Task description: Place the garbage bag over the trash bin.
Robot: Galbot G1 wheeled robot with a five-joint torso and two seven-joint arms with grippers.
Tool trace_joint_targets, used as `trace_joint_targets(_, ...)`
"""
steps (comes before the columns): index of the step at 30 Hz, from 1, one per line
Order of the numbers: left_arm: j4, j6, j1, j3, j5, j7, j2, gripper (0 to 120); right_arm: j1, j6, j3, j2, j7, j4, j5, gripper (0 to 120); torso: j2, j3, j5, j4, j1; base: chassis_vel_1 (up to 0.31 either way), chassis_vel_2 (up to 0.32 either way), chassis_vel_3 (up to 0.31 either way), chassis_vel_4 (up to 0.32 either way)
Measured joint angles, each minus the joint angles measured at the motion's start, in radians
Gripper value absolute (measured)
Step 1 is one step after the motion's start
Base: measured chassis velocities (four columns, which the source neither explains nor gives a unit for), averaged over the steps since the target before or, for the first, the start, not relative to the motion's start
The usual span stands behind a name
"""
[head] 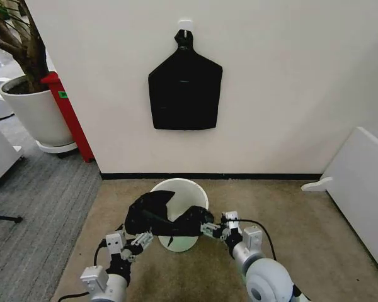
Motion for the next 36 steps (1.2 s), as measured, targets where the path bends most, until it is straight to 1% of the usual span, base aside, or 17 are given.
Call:
trace_joint_targets(5, 0.049, -0.002, -0.007, 0.013, 0.013, 0.002, -0.001, 97, 0.008, -0.007, 0.023, 0.021, 0.007, 0.0, 0.034, 100, 0.0, 0.0, 0.0, 0.0, 0.0, 0.0, 0.0, 0.0, 0.0)
trace_joint_targets(11, 0.107, -0.002, -0.03, 0.017, 0.015, 0.001, -0.014, 97, -0.006, 0.002, 0.022, 0.015, 0.006, 0.021, 0.038, 100, 0.0, 0.0, -0.0001, 0.0, 0.0, 0.0, 0.0, 0.0, 0.0)
trace_joint_targets(13, 0.13, -0.008, -0.044, 0.018, -0.005, 0.0, -0.025, 97, -0.015, 0.017, 0.021, 0.015, -0.001, 0.032, 0.032, 100, 0.0, 0.0, 0.0, 0.0, 0.0, 0.0, 0.0, 0.0, 0.0)
trace_joint_targets(14, 0.134, -0.01, -0.054, 0.02, -0.043, -0.003, -0.032, 97, -0.019, 0.026, 0.02, 0.015, -0.007, 0.039, 0.029, 100, 0.0, 0.0, -0.0001, -0.0001, 0.0, 0.0, 0.0, 0.0, 0.0)
trace_joint_targets(16, 0.13, -0.005, -0.067, 0.023, -0.119, -0.014, -0.046, 97, -0.025, 0.034, 0.017, 0.015, -0.014, 0.047, 0.025, 100, 0.0, 0.0, 0.0001, -0.0001, 0.0, 0.0, 0.0, 0.0, 0.0)
trace_joint_targets(17, 0.126, -0.004, -0.07, 0.024, -0.141, -0.018, -0.051, 96, -0.026, 0.037, 0.016, 0.015, -0.016, 0.047, 0.024, 100, 0.0, 0.0, 0.0001, -0.0001, 0.0, 0.0, 0.0, 0.0, 0.0)
trace_joint_targets(21, 0.12, 0.0, -0.073, 0.026, -0.165, -0.023, -0.06, 95, -0.028, 0.042, 0.015, 0.015, -0.019, 0.047, 0.021, 100, 0.0, 0.0, 0.0, -0.0001, 0.0, 0.0, 0.0, 0.0, 0.0)
trace_joint_targets(24, 0.088, 0.0, -0.061, 0.026, -0.215, -0.034, -0.065, 94, -0.028, 0.05, 0.015, 0.019, -0.02, 0.047, 0.018, 100, 0.0, 0.0, 0.0001, 0.0, 0.0, 0.0, 0.0, 0.0, 0.0)
trace_joint_targets(26, 0.084, -0.001, -0.06, 0.025, -0.222, -0.035, -0.065, 94, -0.028, 0.051, 0.015, 0.019, -0.021, 0.047, 0.018, 100, 0.0, 0.0, 0.0001, 0.0, 0.0, 0.0, 0.0, 0.0, 0.0)
trace_joint_targets(28, 0.072, -0.006, -0.061, 0.022, -0.259, -0.039, -0.071, 94, -0.029, 0.058, 0.013, 0.023, -0.023, 0.043, 0.012, 100, 0.0, 0.0, 0.0001, -0.0001, 0.0, 0.0, 0.0, 0.0, 0.0)
trace_joint_targets(34, 0.071, -0.011, -0.061, 0.022, -0.268, -0.043, -0.081, 94, -0.029, 0.063, 0.006, 0.028, -0.024, 0.041, 0.006, 100, 0.0, 0.0, 0.0001, -0.0002, 0.0, 0.0, 0.0, 0.0, 0.0)
trace_joint_targets(36, 0.05, -0.02, -0.033, 0.024, -0.244, -0.043, -0.092, 94, 0.015, 0.064, 0.003, 0.015, -0.03, 0.038, 0.001, 100, 0.0, 0.0, 0.0, -0.0003, 0.0, 0.0, 0.0, 0.0, 0.0)
